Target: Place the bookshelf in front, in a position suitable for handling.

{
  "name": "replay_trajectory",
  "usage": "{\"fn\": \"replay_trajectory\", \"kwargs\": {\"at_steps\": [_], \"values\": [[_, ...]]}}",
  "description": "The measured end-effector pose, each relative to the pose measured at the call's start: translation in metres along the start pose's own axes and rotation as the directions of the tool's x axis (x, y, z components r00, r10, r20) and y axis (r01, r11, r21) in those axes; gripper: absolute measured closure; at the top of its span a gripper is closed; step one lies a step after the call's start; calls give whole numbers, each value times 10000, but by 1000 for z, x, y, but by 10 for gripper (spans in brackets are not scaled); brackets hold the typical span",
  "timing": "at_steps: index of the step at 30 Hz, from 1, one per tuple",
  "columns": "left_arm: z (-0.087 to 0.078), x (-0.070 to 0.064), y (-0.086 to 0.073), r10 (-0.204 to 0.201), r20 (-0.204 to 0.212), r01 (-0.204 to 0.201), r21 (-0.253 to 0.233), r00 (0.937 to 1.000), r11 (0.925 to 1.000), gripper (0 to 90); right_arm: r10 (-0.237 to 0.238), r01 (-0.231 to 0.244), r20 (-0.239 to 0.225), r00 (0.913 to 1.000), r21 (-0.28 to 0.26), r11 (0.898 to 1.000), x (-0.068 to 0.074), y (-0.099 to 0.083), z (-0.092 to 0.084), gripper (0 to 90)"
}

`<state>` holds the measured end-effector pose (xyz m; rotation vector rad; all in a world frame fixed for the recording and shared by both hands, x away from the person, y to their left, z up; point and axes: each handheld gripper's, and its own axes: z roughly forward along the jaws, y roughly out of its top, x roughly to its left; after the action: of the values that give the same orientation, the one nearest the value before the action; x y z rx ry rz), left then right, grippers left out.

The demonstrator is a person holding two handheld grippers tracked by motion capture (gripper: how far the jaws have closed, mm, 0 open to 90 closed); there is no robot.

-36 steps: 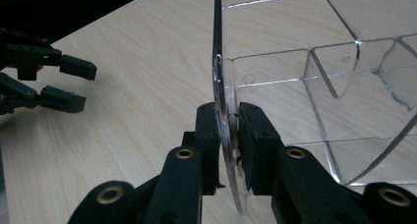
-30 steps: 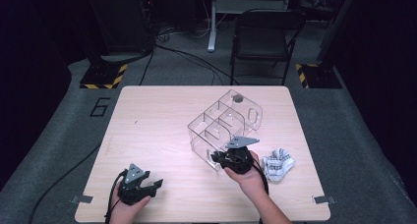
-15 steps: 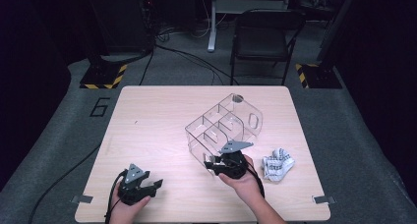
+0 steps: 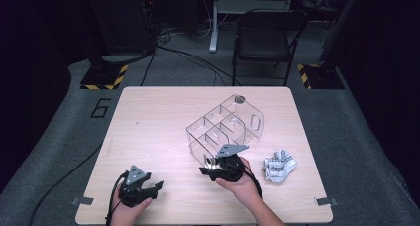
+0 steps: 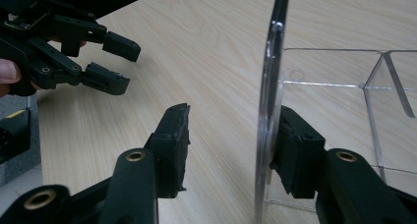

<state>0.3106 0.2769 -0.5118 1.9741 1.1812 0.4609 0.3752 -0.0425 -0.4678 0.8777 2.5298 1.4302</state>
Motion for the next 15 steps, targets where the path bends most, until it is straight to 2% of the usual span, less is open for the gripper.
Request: {"fn": "replay_trajectory", "kwargs": {"at_steps": [4, 5, 13, 15], "values": [[0, 1, 0, -23, 17, 23, 1, 10000, 10000, 370, 252, -252, -277, 9993, -5, 9997, -1, -1, -2, 563], [0, 1, 0, -23, 17, 23, 1, 10000, 10000, 370, 184, -185, -318, 9993, -36, 9998, -1, -2, -2, 566], [-1, 0, 1, -45, 33, 45, -23, 10000, 10000, 370, 347, -365, -580, 9977, -312, 9988, 7, -10, -6, 572], [-1, -1, 2, 127, -79, -127, 42, 9999, 9999, 367, 339, -361, -799, 9962, -263, 9990, 13, -14, -9, 576]]}}
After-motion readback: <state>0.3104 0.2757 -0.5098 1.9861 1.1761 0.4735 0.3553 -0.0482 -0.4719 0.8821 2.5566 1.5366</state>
